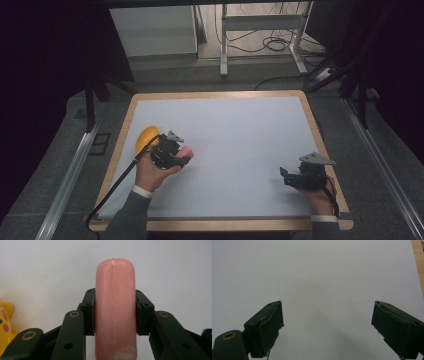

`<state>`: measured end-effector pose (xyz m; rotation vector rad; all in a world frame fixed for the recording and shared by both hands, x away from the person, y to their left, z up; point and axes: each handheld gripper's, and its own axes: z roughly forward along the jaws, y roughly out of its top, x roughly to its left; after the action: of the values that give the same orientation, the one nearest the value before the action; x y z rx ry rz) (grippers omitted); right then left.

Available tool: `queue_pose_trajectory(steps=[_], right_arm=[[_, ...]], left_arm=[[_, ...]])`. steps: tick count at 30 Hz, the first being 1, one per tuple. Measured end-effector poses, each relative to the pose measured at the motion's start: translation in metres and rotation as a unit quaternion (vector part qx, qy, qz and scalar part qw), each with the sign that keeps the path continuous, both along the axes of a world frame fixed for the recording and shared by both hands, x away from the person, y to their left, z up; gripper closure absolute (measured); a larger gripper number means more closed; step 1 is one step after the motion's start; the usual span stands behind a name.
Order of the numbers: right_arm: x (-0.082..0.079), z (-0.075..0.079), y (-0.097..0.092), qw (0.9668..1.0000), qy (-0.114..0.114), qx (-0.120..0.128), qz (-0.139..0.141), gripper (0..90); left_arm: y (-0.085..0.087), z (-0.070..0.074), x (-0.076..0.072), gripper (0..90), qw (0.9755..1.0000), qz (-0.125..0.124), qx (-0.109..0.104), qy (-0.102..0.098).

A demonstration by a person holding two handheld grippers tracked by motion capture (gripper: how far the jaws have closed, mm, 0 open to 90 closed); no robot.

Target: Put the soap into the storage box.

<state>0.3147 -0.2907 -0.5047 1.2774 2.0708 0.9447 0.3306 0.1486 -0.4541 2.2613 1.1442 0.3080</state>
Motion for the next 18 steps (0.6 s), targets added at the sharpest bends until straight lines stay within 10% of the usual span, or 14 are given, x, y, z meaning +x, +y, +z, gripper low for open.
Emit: queue_pose_trajectory(steps=[18], right_arm=[[0.0, -0.001, 0.0, 1.0, 0.003, -0.001, -0.001, 10.1]], left_arm=[[0.016, 0.007, 0.008, 60.1, 0.9997, 0.025, 0.006, -0.006]])
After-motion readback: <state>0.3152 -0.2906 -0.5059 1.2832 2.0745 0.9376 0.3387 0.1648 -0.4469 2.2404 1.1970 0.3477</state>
